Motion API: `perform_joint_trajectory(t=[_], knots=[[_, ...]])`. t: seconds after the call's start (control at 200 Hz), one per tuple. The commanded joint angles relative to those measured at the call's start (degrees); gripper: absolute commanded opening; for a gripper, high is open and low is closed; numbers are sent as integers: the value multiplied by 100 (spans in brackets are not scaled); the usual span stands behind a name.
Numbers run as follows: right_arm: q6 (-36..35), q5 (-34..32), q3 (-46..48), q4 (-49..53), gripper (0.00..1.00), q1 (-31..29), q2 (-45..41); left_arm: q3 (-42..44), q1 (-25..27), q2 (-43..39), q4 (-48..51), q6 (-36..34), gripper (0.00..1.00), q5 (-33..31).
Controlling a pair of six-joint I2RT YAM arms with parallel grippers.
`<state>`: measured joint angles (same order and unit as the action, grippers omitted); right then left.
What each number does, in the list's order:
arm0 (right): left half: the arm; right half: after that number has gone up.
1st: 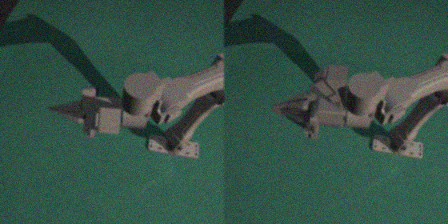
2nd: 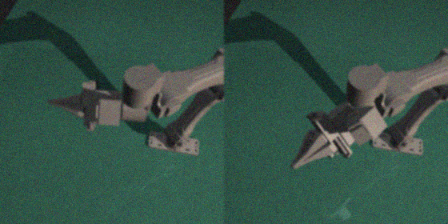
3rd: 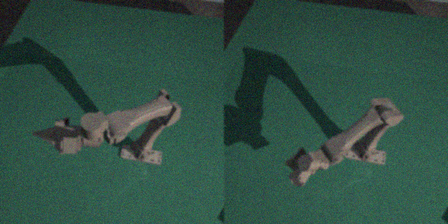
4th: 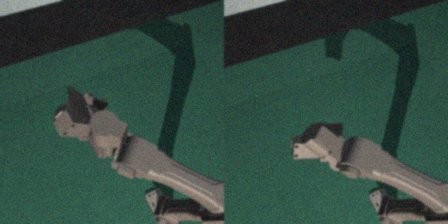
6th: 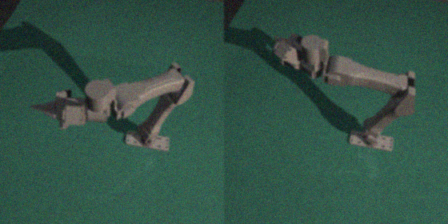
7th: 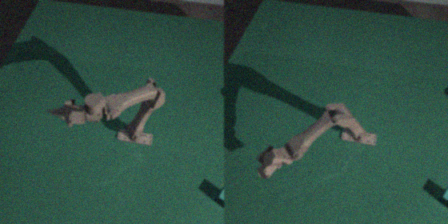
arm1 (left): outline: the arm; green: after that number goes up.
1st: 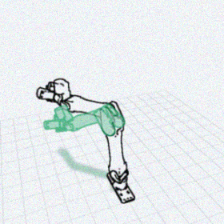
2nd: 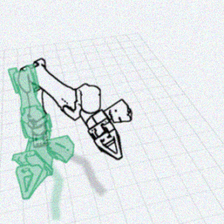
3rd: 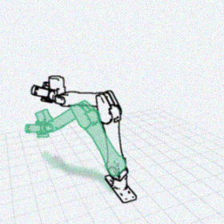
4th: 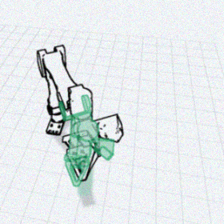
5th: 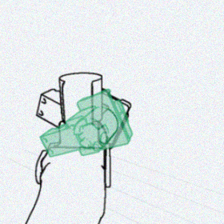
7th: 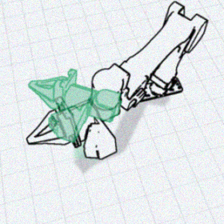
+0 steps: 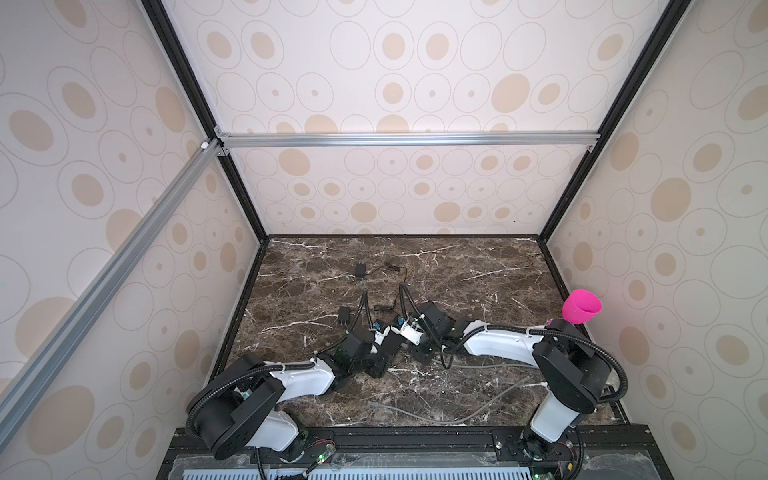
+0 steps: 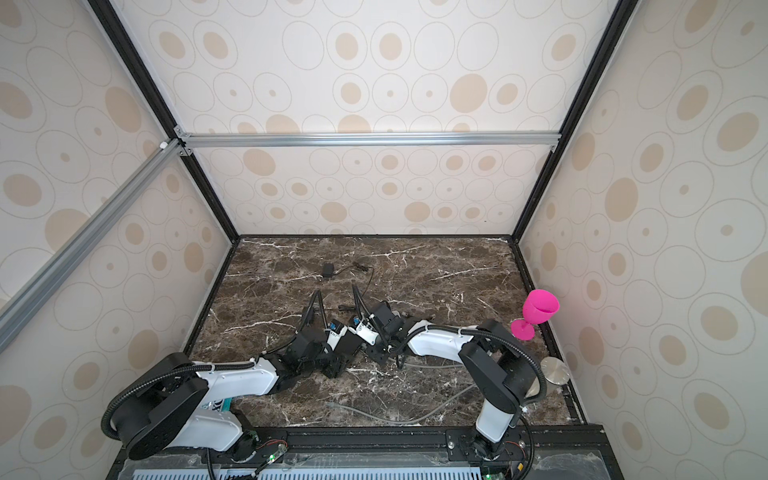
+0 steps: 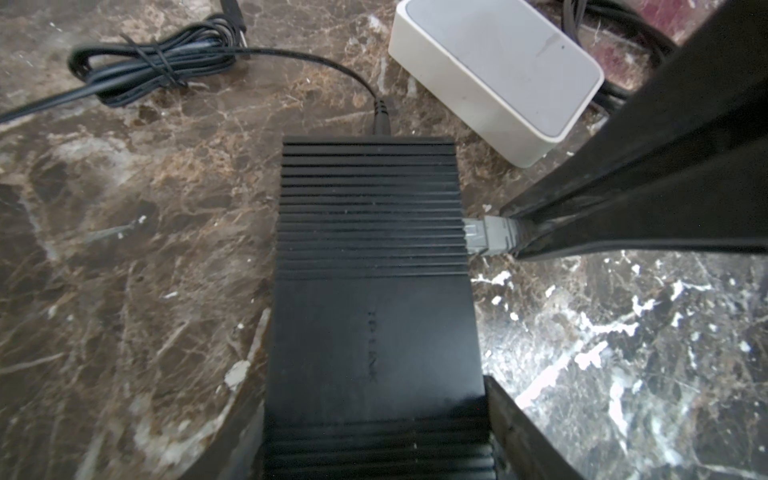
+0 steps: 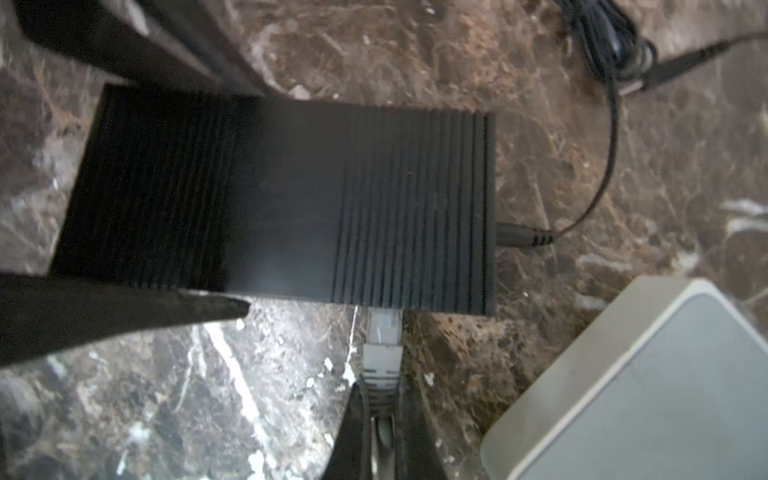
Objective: Insert the plug into the switch port
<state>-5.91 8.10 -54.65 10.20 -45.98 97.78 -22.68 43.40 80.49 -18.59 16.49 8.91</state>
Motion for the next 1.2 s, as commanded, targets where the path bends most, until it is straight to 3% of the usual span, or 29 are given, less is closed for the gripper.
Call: perform_joint_trajectory(t=[0.0, 0.18, 0.355, 0.54, 0.66, 0.795, 0.875, 1.025, 1.195], knots=[[1377, 98, -904, -2979, 0, 452, -26, -252, 897, -13, -640, -586, 0, 4101], [824, 1086, -1321, -2902, 0, 433, -372, -202, 898, 71, -685, -577, 0, 4066], [441, 1518, -1408, -2736, 0, 219, -196, -235, 892, 194, -791, -546, 0, 4110], [554, 1232, -1154, -2591, 0, 150, 543, -290, 896, 147, -760, -538, 0, 4093], [602, 834, -738, -2713, 0, 152, 539, -272, 895, 81, -703, -538, 0, 3942], [599, 254, -208, -2782, 0, 150, 128, -315, 830, 163, -322, -652, 0, 3131], [447, 27, -83, -2391, 18, 153, -121, -416, 815, 249, 23, -697, 0, 2495], [424, -611, 483, -2032, 34, 150, -931, -710, 810, 427, 919, -805, 0, 1124], [381, -1371, 1237, -1804, 36, 167, -2266, -852, 811, 507, 1308, -683, 0, 249]])
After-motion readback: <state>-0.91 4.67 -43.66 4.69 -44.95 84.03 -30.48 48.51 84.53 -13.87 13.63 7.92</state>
